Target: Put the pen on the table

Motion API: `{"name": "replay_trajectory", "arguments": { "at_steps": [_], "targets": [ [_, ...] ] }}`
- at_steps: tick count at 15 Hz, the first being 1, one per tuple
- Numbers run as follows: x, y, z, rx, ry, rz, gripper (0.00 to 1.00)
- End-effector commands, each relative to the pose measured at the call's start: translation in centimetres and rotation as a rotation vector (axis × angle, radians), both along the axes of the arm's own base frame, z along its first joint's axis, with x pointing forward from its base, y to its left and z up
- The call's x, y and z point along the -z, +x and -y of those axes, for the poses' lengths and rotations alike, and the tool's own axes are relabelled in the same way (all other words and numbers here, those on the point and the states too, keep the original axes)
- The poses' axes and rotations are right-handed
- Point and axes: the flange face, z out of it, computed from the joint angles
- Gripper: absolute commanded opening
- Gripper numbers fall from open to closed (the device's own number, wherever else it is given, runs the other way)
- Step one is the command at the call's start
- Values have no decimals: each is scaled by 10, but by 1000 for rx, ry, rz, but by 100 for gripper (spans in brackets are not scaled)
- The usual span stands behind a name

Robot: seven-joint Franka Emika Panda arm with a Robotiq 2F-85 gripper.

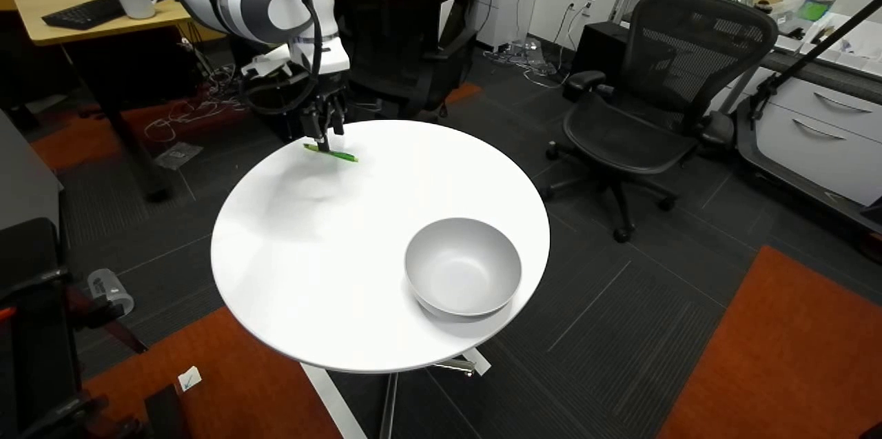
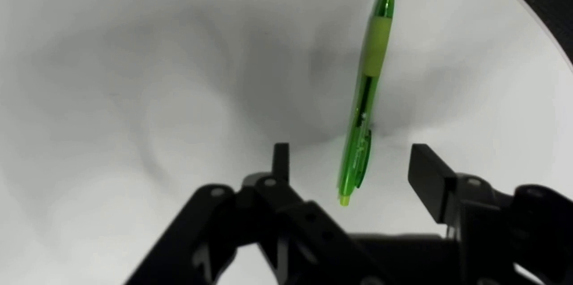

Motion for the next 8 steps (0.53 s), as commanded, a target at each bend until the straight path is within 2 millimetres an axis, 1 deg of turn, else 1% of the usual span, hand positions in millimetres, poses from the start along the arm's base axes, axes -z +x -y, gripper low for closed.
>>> {"name": "replay_trajectory", "arguments": {
  "at_steps": [1,7,8],
  "targets": [
    [-17,7,6,-3,-2,7,99],
    [-29,7,17,-1,7,20,100],
    [-16,11,11,13,2,29,100]
  ]
}}
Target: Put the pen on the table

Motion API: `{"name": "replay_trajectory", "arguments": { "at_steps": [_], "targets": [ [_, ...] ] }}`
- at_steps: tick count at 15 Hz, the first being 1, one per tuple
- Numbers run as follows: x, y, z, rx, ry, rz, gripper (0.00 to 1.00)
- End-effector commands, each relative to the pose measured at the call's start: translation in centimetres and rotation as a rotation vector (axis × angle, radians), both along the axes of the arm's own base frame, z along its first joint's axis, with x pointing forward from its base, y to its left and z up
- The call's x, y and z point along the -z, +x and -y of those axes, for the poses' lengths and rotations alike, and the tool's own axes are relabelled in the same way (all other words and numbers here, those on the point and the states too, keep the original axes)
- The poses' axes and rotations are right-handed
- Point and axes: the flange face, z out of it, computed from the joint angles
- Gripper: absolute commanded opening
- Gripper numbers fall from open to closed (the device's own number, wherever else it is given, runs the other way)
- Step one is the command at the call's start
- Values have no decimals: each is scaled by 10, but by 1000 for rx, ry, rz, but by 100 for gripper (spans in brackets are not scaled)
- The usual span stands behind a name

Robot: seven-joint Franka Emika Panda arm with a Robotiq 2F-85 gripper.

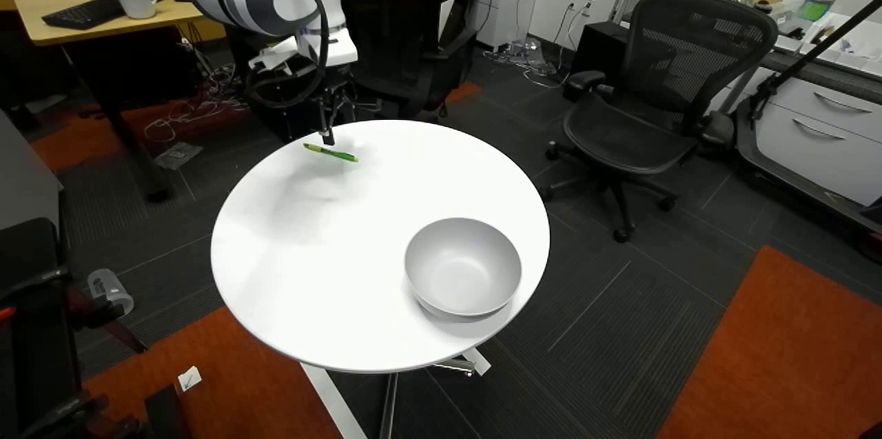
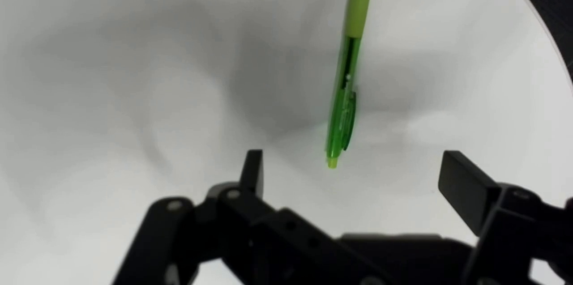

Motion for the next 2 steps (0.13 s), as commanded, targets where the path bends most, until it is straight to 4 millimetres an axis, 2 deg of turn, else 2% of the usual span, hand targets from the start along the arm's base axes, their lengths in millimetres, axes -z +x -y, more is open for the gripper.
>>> {"name": "replay_trajectory", "arguments": {
  "at_steps": [1,2],
  "targets": [
    [0,1,1,1,0,-1,100],
    [1,1,1,1,0,-3,100]
  ]
}}
